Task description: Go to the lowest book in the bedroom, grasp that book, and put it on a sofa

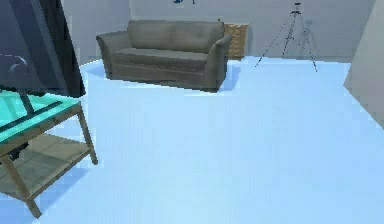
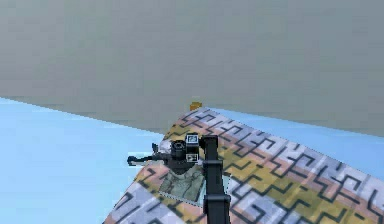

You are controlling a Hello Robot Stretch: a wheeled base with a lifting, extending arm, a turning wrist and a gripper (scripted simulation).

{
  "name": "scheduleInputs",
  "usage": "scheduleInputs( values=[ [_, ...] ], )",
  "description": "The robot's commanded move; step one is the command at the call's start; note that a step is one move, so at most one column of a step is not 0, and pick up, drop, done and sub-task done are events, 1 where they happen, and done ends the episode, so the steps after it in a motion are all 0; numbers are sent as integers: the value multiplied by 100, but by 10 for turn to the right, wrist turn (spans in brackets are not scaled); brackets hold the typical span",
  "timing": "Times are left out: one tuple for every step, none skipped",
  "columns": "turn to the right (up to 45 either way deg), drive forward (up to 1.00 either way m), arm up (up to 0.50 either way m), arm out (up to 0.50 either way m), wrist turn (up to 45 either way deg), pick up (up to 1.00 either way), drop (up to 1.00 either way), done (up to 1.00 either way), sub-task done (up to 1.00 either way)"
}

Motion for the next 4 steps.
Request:
scheduleInputs(
  values=[
    [0,0,0,0,450,0,0,0,0],
    [0,0,0,0,450,0,0,0,0],
    [0,0,0,0,90,0,0,0,0],
    [0,0,-30,0,0,0,0,0,0]
  ],
)
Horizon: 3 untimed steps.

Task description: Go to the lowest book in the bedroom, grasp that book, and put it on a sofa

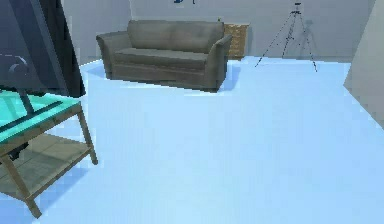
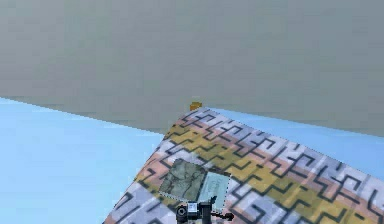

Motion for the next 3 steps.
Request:
scheduleInputs(
  values=[
    [0,0,0,0,0,100,0,0,0],
    [0,0,10,0,0,0,0,0,0],
    [0,0,42,0,0,0,0,0,0]
  ],
)
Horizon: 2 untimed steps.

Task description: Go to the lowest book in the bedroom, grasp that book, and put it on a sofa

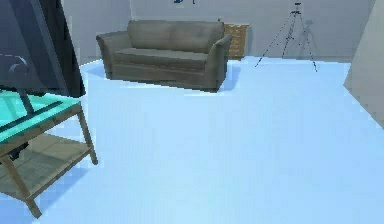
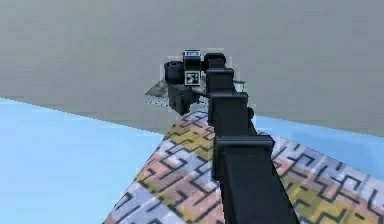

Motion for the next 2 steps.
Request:
scheduleInputs(
  values=[
    [0,0,0,0,-450,0,0,0,0],
    [0,0,0,0,-450,0,0,0,0]
  ],
)
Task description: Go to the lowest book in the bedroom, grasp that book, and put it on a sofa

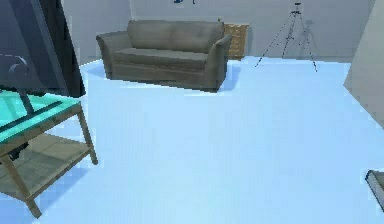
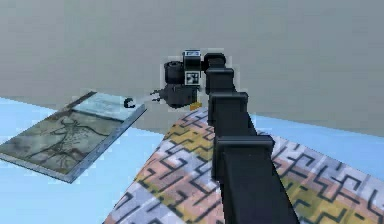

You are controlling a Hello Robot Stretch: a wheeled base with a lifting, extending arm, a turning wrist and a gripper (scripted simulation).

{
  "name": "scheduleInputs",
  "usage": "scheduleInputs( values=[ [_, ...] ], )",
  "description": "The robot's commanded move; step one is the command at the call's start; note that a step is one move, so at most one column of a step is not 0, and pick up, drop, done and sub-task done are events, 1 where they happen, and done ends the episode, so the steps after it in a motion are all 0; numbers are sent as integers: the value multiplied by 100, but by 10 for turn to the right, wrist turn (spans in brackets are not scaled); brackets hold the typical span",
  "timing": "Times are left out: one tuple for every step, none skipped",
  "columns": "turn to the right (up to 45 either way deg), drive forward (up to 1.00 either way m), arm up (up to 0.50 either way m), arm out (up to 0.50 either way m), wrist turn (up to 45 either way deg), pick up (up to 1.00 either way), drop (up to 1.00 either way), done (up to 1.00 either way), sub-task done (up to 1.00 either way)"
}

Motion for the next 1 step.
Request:
scheduleInputs(
  values=[
    [0,0,0,0,-450,0,0,0,0]
  ],
)
